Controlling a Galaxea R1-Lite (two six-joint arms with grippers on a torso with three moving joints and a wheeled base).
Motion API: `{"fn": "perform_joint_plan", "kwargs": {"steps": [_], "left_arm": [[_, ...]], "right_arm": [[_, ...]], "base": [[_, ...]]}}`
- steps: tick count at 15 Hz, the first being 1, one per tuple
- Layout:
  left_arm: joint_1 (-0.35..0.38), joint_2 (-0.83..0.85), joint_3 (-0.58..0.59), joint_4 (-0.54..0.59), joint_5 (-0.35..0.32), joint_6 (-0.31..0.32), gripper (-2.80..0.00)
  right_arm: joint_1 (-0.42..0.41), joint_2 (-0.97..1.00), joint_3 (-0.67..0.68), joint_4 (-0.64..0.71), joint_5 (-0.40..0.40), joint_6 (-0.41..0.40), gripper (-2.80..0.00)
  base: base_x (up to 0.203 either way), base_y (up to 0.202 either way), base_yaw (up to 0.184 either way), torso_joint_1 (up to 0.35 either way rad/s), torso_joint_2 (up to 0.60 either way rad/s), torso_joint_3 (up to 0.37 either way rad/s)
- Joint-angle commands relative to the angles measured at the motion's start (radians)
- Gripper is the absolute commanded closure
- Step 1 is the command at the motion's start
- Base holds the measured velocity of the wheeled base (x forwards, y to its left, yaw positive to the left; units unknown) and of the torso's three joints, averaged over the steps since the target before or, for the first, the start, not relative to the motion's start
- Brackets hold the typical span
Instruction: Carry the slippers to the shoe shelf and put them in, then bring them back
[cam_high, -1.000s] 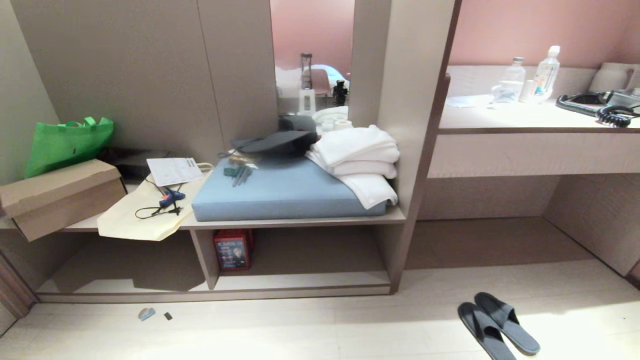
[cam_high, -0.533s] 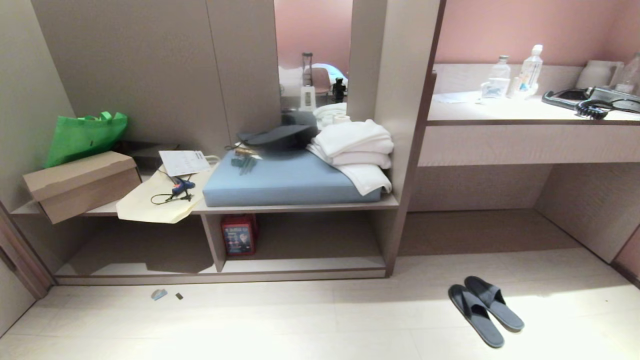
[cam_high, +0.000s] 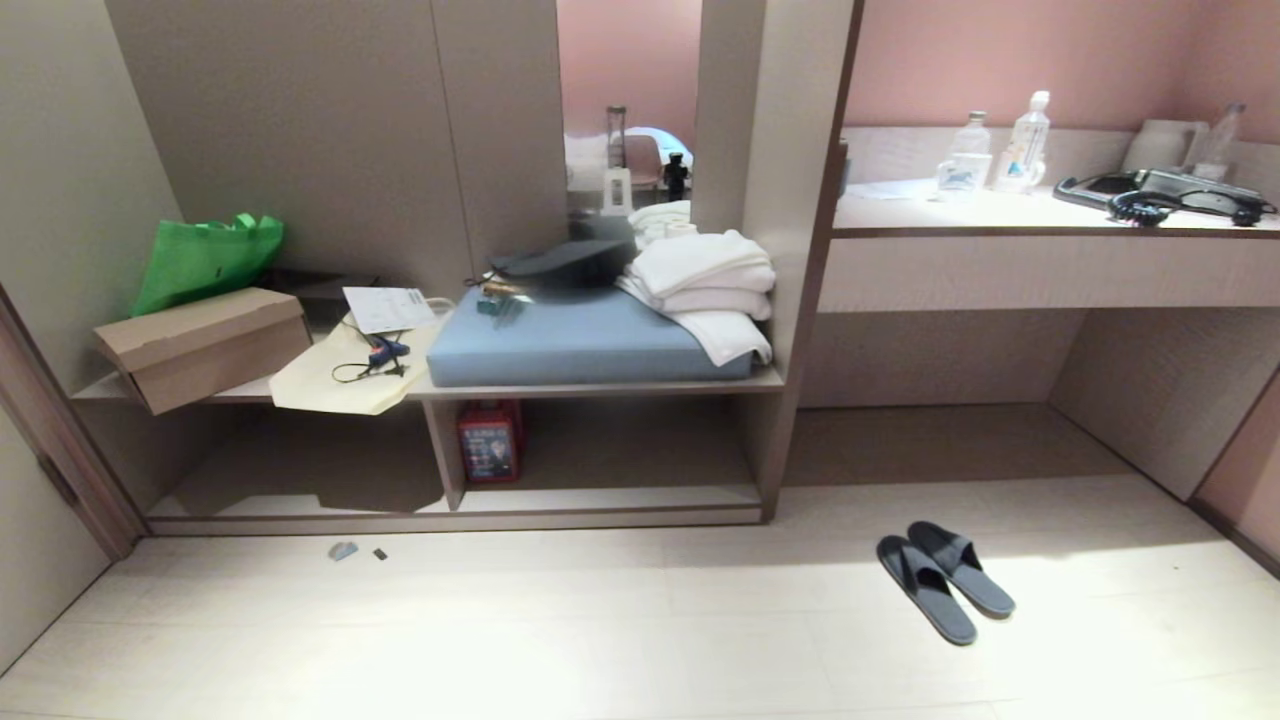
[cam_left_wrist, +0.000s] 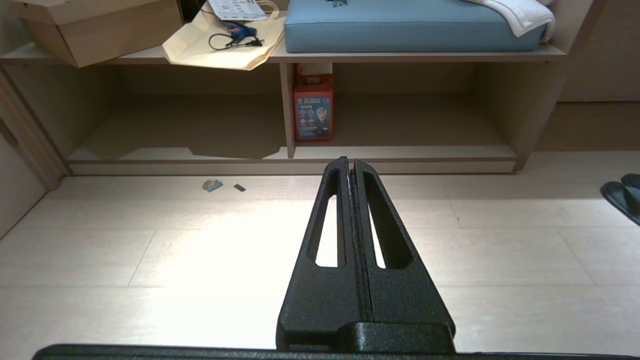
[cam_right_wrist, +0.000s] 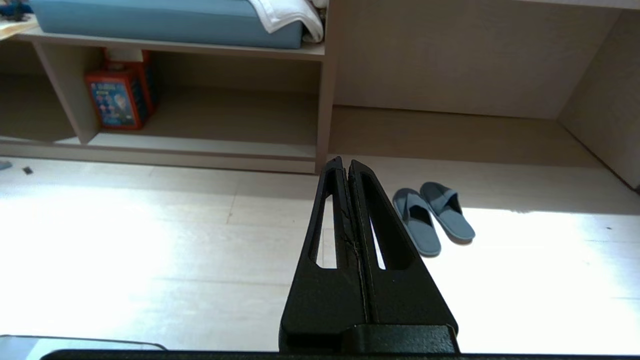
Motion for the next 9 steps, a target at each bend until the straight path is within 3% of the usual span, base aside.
{"fn": "perform_joint_plan", "kwargs": {"steps": [1,9], "left_arm": [[0.0,0.001,0.0,0.0,0.0,0.0,0.0],[0.0,0.001,0.0,0.0,0.0,0.0,0.0]], "right_arm": [[0.001,0.002,0.0,0.0,0.003,-0.013,0.0],[0.001,0.002,0.0,0.0,0.002,-0.013,0.0]], "base": [[-0.192,0.0,0.003,0.0,0.0,0.005],[-0.196,0.0,0.001,0.002,0.0,0.003]]}}
